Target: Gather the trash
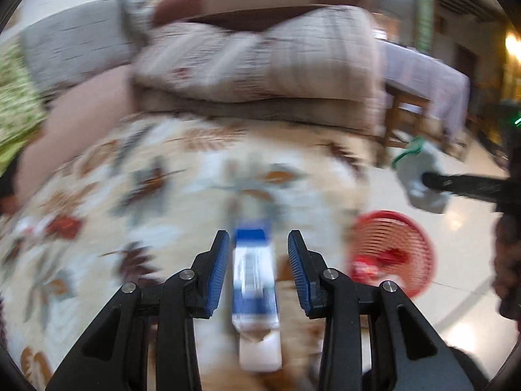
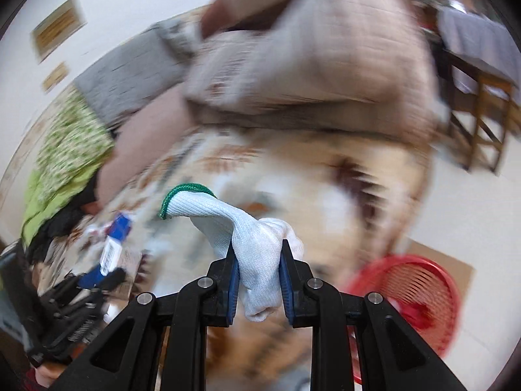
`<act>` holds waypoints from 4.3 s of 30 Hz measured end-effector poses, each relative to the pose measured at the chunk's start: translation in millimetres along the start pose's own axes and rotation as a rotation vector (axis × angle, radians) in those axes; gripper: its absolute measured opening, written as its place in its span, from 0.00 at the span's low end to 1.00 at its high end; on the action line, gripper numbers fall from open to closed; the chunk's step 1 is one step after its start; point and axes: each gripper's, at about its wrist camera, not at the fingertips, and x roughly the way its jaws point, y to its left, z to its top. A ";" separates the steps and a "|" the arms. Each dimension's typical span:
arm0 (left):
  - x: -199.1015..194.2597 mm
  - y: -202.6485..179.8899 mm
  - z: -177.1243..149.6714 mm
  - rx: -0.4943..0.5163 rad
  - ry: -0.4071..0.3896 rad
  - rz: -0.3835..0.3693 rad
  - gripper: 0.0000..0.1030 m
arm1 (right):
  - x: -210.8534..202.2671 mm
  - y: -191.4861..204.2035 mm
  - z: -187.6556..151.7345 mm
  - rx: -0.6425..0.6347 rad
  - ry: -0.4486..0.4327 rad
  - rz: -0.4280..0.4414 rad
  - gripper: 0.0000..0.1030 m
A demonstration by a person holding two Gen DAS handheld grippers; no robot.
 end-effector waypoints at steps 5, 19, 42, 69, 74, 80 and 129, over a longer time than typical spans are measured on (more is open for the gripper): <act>22.0 -61.1 23.1 0.046 0.046 -0.171 0.35 | -27.8 -91.7 -17.8 0.137 0.013 -0.123 0.23; 39.5 -57.4 36.1 -0.028 0.123 0.023 0.37 | -0.6 -152.5 -38.8 0.260 0.046 -0.085 0.23; 10.4 45.4 -15.2 -0.212 0.152 0.105 0.51 | 21.1 -150.7 -51.3 0.187 0.113 -0.189 0.63; -90.5 334.4 -28.2 -0.757 0.019 0.560 0.56 | 78.8 217.2 8.0 -0.533 0.210 0.388 0.63; -93.3 362.7 -36.2 -0.742 0.021 0.510 0.56 | 150.4 312.8 -2.4 -0.710 0.279 0.436 0.63; -86.5 383.5 -36.5 -0.656 0.072 0.463 0.56 | 250.7 391.3 -15.0 -0.837 0.351 0.413 0.63; -52.0 189.1 -63.0 -0.537 -0.024 0.742 0.39 | 137.8 226.1 -18.6 -0.374 0.141 0.180 0.34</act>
